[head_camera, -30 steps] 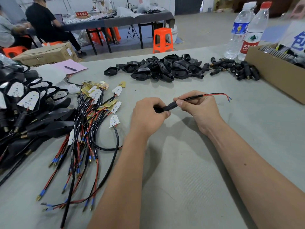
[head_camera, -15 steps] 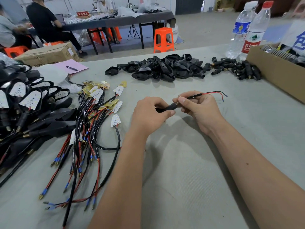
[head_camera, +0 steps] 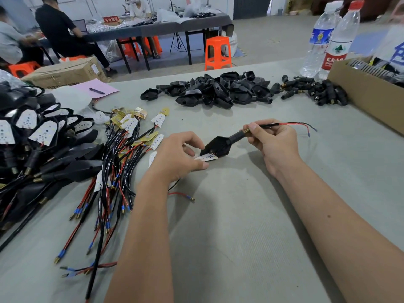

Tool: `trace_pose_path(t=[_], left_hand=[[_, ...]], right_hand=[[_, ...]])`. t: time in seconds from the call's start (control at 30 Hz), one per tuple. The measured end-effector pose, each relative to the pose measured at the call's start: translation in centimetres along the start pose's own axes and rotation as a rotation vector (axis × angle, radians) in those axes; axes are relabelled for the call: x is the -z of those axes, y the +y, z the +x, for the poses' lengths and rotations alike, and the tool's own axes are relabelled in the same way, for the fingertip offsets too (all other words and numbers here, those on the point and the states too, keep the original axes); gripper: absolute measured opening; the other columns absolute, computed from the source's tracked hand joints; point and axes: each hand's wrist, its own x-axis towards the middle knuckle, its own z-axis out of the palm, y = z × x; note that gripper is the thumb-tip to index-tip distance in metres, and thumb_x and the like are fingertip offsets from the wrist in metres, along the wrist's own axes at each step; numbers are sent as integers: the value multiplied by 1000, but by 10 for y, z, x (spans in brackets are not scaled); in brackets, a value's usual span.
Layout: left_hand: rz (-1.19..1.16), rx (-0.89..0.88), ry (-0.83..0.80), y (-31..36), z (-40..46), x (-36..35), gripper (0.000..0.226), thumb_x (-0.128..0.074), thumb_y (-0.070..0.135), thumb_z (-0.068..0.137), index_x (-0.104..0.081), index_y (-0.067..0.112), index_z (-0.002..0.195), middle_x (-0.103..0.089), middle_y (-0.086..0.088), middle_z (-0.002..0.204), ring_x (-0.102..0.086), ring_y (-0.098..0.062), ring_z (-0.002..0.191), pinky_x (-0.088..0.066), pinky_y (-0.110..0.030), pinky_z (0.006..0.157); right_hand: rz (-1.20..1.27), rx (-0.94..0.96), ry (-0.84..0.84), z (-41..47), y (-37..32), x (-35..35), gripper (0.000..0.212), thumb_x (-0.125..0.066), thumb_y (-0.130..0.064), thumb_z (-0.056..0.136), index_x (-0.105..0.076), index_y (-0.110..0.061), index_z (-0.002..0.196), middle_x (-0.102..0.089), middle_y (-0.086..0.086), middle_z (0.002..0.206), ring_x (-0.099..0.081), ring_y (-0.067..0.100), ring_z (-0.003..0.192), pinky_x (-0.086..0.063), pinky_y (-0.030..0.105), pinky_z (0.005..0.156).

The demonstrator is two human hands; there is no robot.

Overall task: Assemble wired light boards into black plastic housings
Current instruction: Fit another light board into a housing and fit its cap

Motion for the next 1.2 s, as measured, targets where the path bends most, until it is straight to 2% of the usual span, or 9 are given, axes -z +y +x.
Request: trace_pose_path(t=[0.13, 0.23, 0.4, 0.53, 0.7, 0.83, 1.0, 1.1, 1.2], left_hand=[[31, -13, 38, -6, 4, -4, 22, -89, 13, 72, -76, 27, 83, -69, 2, 69, -54, 2, 53, -41, -11, 54], [-40, -12, 82, -7, 8, -4, 16, -82, 9, 81, -77, 22, 74, -60, 9, 54, -46, -3, 48, -40, -17, 52], [-241, 73, 162, -8, 12, -3, 14, -79, 10, 87, -75, 18, 78, -66, -1, 63, -57, -8, 52, -47, -19, 55], [-392, 153, 183, -5, 14, -11, 13, -75, 5, 91, -72, 11, 80, -68, -10, 67, -58, -10, 50, -48, -22, 53], [-459, 145, 227, -3, 14, -12, 12, -74, 5, 91, -73, 10, 80, -65, 0, 56, -57, -8, 48, -48, -21, 51], [-475, 27, 255, -1, 13, -12, 12, -75, -2, 87, -75, 8, 80, -67, 1, 59, -62, -11, 57, -55, -23, 63], [-468, -6, 256, -2, 15, -18, 18, -76, 7, 89, -77, 15, 73, -71, -1, 66, -64, -15, 66, -56, -35, 76], [-447, -14, 254, -3, 14, -18, 22, -82, 1, 81, -78, 23, 82, -77, 5, 77, -72, -11, 75, -58, -25, 76], [-509, 24, 263, -2, 14, -18, 30, -81, -4, 79, -77, 22, 92, -78, 2, 89, -74, -8, 83, -57, -19, 74]], right_hand=[[-25, 2, 9, 0, 0, 0, 7, -72, 0, 93, -72, -6, 89, -79, 13, 88, -75, 20, 81, -57, 23, 68], [-42, 5, 16, 1, 0, 0, 6, -72, -1, 92, -71, -5, 89, -79, 12, 87, -74, 20, 80, -57, 24, 70], [-24, 28, 23, 2, 3, 0, 4, -72, 5, 91, -71, 7, 94, -78, 14, 84, -77, 20, 84, -59, 24, 75], [13, 32, -1, 1, 1, 2, 6, -72, 4, 91, -73, -1, 89, -78, 17, 90, -77, 22, 90, -59, 25, 79], [-13, 39, 5, 2, 2, 2, 7, -71, 3, 92, -72, -4, 89, -79, 16, 90, -77, 23, 91, -59, 25, 77], [2, 40, 31, 3, 3, 1, 9, -70, 4, 92, -70, -4, 90, -79, 14, 88, -77, 22, 92, -59, 25, 78], [18, 33, 60, 1, 2, 1, 14, -69, 8, 92, -68, -6, 89, -79, 12, 85, -78, 23, 92, -60, 24, 76], [25, 25, 109, 0, 1, -1, 15, -72, 8, 89, -67, -6, 88, -78, 13, 83, -78, 25, 89, -60, 24, 72], [-18, 36, 196, 1, 3, -2, 15, -77, 5, 87, -69, -7, 83, -78, 7, 76, -78, 27, 80, -61, 26, 73]])
